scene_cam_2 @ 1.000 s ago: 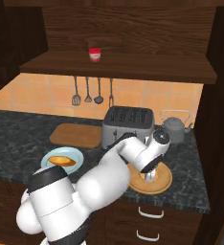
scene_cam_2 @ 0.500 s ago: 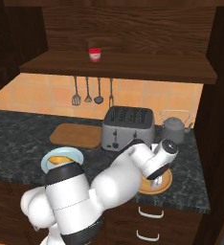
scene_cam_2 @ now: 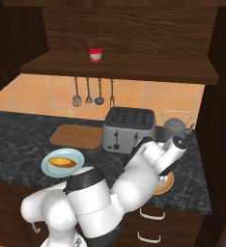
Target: From the different types of pastries on the counter, select a croissant and place it on the cutting board. Then retrieve a jar of jam from the cabinet and place it alongside the croissant on the cutting board.
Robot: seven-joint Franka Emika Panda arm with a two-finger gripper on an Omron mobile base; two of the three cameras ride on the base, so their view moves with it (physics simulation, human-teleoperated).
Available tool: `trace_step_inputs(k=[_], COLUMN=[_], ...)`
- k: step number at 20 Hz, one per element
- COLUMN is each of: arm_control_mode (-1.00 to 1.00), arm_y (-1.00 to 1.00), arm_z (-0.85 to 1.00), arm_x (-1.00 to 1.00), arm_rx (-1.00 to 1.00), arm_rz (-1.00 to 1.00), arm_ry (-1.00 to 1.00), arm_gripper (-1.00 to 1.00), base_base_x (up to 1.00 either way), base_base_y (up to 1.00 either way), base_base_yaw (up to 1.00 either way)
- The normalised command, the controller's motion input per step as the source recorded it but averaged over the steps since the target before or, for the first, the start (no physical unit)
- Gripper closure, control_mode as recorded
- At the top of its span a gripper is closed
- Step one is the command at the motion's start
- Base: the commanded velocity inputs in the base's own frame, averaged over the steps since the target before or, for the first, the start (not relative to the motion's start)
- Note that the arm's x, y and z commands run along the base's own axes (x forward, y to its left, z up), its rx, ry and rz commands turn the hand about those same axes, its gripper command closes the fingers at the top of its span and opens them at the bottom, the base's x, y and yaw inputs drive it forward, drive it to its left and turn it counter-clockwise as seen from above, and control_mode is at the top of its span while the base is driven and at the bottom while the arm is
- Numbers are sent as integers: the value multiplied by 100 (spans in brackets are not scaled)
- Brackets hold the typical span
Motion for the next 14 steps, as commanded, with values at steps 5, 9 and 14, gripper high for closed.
trace_step_inputs(k=[5, 9, 14], arm_control_mode=[-100, -100, -100], arm_y=[15, 1, 32], arm_z=[-79, -81, 18], arm_x=[15, 1, 0], arm_rx=[10, 10, -1], arm_rz=[0, 0, 0], arm_ry=[23, 14, 3], arm_gripper=[100, 100, 100], base_base_x=[0, 0, 0], base_base_y=[0, 0, 0], base_base_yaw=[0, 0, 0])
